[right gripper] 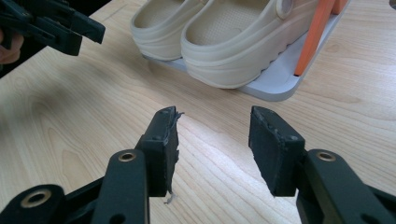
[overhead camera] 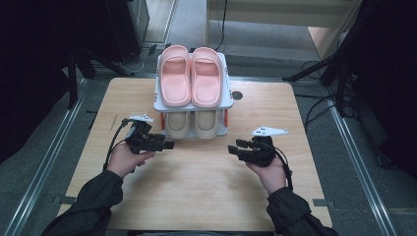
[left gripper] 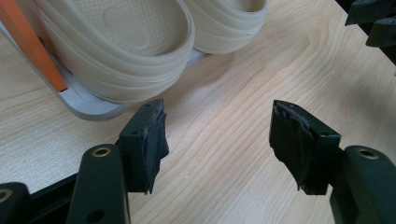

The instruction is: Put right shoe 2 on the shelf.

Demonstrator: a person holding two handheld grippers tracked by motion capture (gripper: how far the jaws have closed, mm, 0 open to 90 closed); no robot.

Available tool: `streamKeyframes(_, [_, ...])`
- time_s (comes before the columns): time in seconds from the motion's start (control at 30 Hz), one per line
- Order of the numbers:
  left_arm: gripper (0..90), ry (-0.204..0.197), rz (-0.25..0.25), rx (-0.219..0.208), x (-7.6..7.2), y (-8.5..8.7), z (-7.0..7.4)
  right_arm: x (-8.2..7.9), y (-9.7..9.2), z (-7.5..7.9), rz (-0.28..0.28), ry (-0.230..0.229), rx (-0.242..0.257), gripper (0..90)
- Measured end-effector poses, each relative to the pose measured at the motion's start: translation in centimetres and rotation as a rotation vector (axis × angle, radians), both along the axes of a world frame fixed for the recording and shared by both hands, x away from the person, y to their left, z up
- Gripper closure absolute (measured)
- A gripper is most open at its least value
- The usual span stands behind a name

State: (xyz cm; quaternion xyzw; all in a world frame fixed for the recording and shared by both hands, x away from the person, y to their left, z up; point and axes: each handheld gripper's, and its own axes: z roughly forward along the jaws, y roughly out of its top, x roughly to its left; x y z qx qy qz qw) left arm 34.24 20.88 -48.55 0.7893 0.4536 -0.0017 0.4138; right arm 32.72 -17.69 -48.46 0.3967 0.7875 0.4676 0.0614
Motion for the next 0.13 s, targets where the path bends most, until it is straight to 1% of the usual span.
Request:
streamKeyframes(0.03, [36.1,0.000,0.000,0.000,0.00,0.00,0.00,0.00,0.00,0.00,0.000,0.000,0.000,52.9])
streamKeyframes(0.07, [35.7,-0.015,0.004,0.004,-0.05,-0.05,0.07,0.05,-0.07,0.02,0.000,0.000,0.001,52.5])
streamKeyframes(0.1, [35.2,-0.015,0.004,0.004,-0.05,-0.05,0.07,0.05,-0.07,0.02,0.000,0.000,0.001,52.5])
streamKeyframes(0.13, [34.2,-0.024,0.000,-0.002,-0.09,-0.06,0.10,0.12,-0.12,0.04,-0.003,-0.004,0.002,52.3])
